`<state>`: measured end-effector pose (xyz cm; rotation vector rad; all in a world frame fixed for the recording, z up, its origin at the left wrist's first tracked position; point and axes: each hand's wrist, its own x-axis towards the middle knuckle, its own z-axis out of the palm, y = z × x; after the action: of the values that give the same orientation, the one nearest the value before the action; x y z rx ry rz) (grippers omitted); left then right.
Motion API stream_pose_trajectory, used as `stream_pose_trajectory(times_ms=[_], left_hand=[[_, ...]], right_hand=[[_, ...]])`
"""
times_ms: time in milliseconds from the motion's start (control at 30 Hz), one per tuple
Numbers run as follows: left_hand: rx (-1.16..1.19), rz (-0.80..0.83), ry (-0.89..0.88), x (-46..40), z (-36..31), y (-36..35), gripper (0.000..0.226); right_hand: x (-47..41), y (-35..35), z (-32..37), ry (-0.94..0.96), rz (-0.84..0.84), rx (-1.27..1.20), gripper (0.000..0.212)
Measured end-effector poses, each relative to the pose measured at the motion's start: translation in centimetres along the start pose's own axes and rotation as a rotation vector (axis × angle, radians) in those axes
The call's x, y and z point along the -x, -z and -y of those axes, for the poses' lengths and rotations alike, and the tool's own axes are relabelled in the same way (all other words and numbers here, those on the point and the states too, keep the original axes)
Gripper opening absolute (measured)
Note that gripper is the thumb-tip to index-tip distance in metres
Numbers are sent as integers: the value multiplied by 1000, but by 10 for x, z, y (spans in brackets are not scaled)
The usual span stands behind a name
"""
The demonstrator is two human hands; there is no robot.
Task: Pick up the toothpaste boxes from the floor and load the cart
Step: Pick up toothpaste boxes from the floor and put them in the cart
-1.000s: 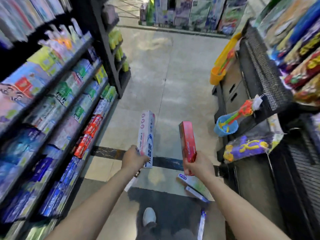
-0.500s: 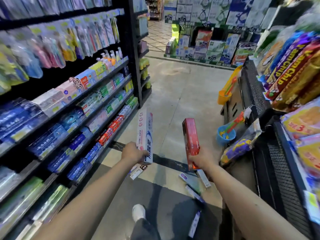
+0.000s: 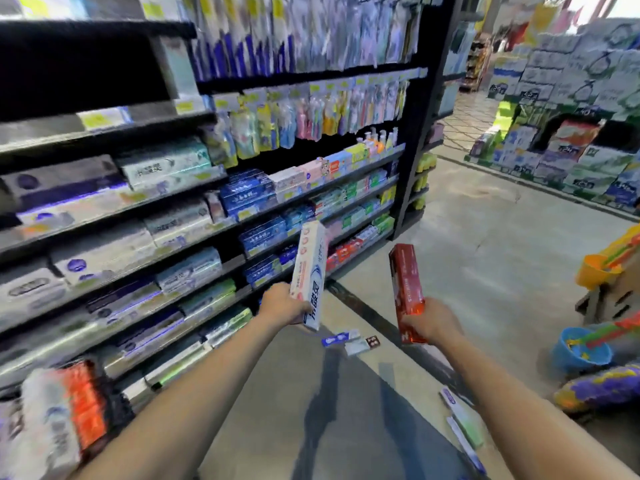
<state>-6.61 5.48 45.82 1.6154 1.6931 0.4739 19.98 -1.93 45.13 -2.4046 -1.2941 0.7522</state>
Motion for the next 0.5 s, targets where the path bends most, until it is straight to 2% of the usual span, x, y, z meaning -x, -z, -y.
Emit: stream_pose_trajectory(times_ms=[167,233,333,433,500], left_hand=[[99,-118,120,43,105,104,46],[79,-172,171,65,153,148,39],[45,-261,268,104,229,207,39],[21,-315,374,148,304,254,42],[20,-354,451,182,352,281,46]], right_hand=[[43,-71,109,208,57,37,31],[69,-111,152,293,121,41,33],[109,-177,210,425,219,44,49],[152,-240,260,527,323,117,33],[181,-280,292,591,369,166,34]])
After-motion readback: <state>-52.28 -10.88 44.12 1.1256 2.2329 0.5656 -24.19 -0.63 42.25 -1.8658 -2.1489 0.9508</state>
